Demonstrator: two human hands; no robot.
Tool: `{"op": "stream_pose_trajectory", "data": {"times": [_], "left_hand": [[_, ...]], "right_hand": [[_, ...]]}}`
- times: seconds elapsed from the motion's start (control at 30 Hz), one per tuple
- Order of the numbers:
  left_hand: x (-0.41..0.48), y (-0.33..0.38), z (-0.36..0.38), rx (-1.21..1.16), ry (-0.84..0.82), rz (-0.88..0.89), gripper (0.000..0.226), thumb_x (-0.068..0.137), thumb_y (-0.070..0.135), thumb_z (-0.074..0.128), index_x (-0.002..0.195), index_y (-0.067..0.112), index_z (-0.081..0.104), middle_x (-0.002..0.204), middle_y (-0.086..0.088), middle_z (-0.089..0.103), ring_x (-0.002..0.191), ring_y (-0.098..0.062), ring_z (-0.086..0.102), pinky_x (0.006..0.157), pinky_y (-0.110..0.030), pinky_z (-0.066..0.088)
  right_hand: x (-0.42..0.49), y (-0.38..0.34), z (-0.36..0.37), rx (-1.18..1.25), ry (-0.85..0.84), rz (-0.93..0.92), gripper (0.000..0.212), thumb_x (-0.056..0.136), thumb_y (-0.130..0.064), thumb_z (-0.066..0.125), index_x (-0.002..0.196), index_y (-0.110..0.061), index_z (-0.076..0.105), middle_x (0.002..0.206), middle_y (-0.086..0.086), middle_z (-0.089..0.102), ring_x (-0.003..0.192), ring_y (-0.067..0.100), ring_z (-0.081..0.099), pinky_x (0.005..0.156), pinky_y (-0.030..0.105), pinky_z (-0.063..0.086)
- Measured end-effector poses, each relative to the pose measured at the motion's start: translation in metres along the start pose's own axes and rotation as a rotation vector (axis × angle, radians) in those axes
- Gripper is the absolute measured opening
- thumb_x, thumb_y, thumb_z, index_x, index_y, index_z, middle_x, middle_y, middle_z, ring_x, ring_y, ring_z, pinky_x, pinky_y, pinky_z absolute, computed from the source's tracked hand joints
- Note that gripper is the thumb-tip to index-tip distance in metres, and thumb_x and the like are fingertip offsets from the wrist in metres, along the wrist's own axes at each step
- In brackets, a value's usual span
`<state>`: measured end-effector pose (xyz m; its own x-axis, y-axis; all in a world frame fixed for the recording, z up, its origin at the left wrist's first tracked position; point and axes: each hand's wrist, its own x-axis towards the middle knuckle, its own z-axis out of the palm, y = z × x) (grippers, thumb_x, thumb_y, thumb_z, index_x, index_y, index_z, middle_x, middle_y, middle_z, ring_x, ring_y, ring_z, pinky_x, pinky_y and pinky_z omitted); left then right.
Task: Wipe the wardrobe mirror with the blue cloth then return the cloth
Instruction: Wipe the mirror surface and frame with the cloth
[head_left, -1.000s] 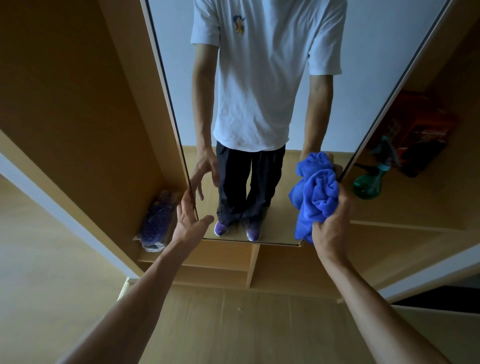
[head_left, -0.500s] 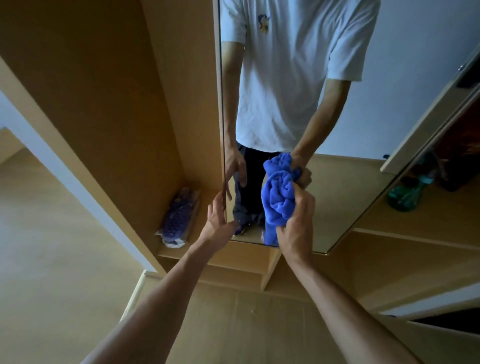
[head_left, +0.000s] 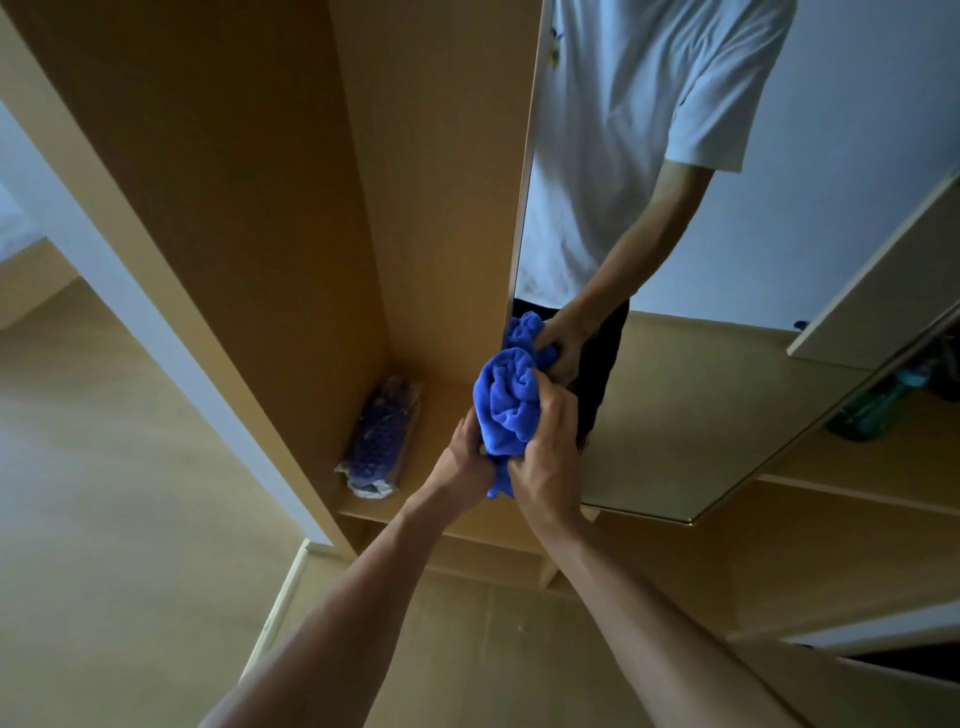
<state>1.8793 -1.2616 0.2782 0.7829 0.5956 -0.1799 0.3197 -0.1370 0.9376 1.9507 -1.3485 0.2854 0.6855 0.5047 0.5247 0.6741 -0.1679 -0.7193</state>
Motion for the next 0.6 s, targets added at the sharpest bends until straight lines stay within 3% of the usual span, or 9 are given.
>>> {"op": "stream_pose_trajectory", "data": {"times": [0.1, 0.2, 0.3, 0.37, 0.47, 0.53, 0.6], "left_hand": [[0.001, -0.002, -0.003, 0.015, -0.024, 0.012, 0.059, 0.07, 0.015, 0.047, 0.129, 0.02, 0.054, 0.092, 0.008, 0.058, 0.09, -0.016, 0.054, 0.069, -0.016, 0.047], [0.001, -0.004, -0.006, -0.043, -0.01, 0.056, 0.061, 0.073, 0.01, 0.055, 0.129, 0.031, 0.047, 0.11, 0.003, 0.062, 0.098, -0.002, 0.06, 0.079, -0.017, 0.052], [0.003, -0.011, -0.007, -0.076, -0.024, 0.1, 0.081, 0.077, -0.022, 0.051, 0.129, 0.038, 0.038, 0.123, 0.009, 0.055, 0.103, 0.025, 0.053, 0.083, -0.005, 0.044], [0.007, -0.02, -0.005, -0.074, -0.05, 0.113, 0.086, 0.073, -0.021, 0.047, 0.127, 0.045, 0.037, 0.127, 0.013, 0.053, 0.113, 0.019, 0.053, 0.086, -0.01, 0.046], [0.013, -0.027, 0.0, -0.08, -0.069, 0.1, 0.086, 0.07, -0.013, 0.048, 0.133, 0.044, 0.034, 0.139, 0.012, 0.047, 0.136, -0.006, 0.044, 0.099, -0.015, 0.043], [0.015, -0.029, 0.005, -0.087, -0.059, 0.075, 0.089, 0.077, -0.024, 0.047, 0.133, 0.042, 0.028, 0.135, 0.018, 0.042, 0.136, -0.005, 0.037, 0.097, -0.008, 0.037], [0.013, -0.029, 0.01, -0.094, -0.047, 0.078, 0.09, 0.079, -0.026, 0.046, 0.133, 0.044, 0.025, 0.128, 0.024, 0.04, 0.125, 0.008, 0.039, 0.092, -0.002, 0.033]], "right_hand": [[0.002, 0.002, 0.003, 0.052, -0.025, 0.049, 0.056, 0.088, -0.012, 0.073, 0.139, -0.013, 0.048, 0.126, 0.002, 0.05, 0.118, 0.011, 0.054, 0.1, 0.026, 0.048], [0.01, 0.005, 0.002, 0.097, -0.13, 0.114, 0.046, 0.09, -0.035, 0.066, 0.13, -0.014, 0.054, 0.117, 0.007, 0.057, 0.11, 0.014, 0.059, 0.092, 0.043, 0.054], [0.006, 0.007, -0.012, -0.081, -0.154, 0.063, 0.069, 0.08, -0.026, 0.08, 0.14, -0.023, 0.046, 0.126, 0.0, 0.053, 0.116, 0.014, 0.056, 0.091, 0.037, 0.055], [0.004, 0.008, -0.027, -0.265, -0.118, -0.043, 0.081, 0.075, -0.02, 0.083, 0.144, -0.027, 0.042, 0.129, 0.0, 0.051, 0.118, 0.018, 0.053, 0.088, 0.038, 0.056], [0.008, 0.011, -0.051, -0.405, -0.066, -0.148, 0.072, 0.079, -0.02, 0.076, 0.144, -0.023, 0.046, 0.129, 0.005, 0.052, 0.116, 0.022, 0.052, 0.091, 0.04, 0.053], [0.013, 0.014, -0.063, -0.477, -0.076, -0.197, 0.062, 0.082, -0.024, 0.067, 0.142, -0.018, 0.051, 0.128, 0.009, 0.053, 0.113, 0.024, 0.051, 0.091, 0.041, 0.051], [0.015, 0.017, -0.07, -0.538, -0.091, -0.247, 0.058, 0.084, -0.028, 0.062, 0.14, -0.016, 0.055, 0.126, 0.011, 0.054, 0.111, 0.025, 0.051, 0.092, 0.042, 0.048]]}}
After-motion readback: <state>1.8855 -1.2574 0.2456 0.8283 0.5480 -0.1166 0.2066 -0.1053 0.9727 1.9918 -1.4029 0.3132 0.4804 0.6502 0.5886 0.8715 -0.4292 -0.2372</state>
